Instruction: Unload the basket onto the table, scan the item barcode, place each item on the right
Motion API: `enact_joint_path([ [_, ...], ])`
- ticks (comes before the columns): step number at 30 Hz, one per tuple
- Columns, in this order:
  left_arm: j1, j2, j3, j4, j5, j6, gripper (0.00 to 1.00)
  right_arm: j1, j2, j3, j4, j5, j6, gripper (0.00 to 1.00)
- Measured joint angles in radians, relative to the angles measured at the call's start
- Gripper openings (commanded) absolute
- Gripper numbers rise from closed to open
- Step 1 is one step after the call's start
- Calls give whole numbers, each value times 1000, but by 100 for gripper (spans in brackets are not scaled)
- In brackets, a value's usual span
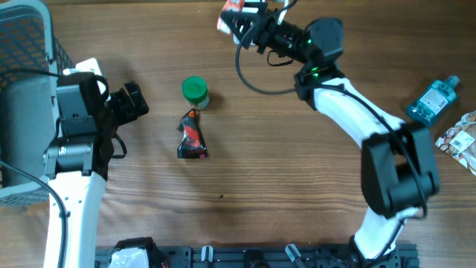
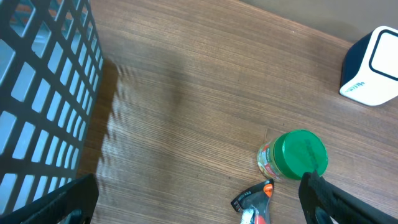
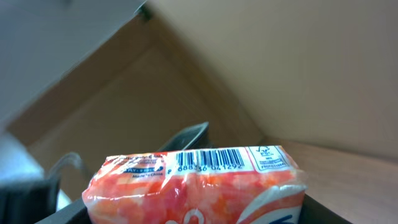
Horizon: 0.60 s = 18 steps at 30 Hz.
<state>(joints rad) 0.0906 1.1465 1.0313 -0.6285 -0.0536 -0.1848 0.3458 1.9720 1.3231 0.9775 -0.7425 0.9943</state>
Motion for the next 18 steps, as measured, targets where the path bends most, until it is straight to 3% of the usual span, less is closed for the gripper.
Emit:
enact_joint_path([
  [5,0,0,0,0,0,0,100,-3,116,0,58,221,271,75],
  [8,0,0,0,0,0,0,100,-3,127,15,43,300,308,70],
  [13,0,0,0,1,0,0,100,-4,219,312,-185,371,304,70],
  [18,0,0,0,1,0,0,100,-4,354,610,-294,393,342,68],
])
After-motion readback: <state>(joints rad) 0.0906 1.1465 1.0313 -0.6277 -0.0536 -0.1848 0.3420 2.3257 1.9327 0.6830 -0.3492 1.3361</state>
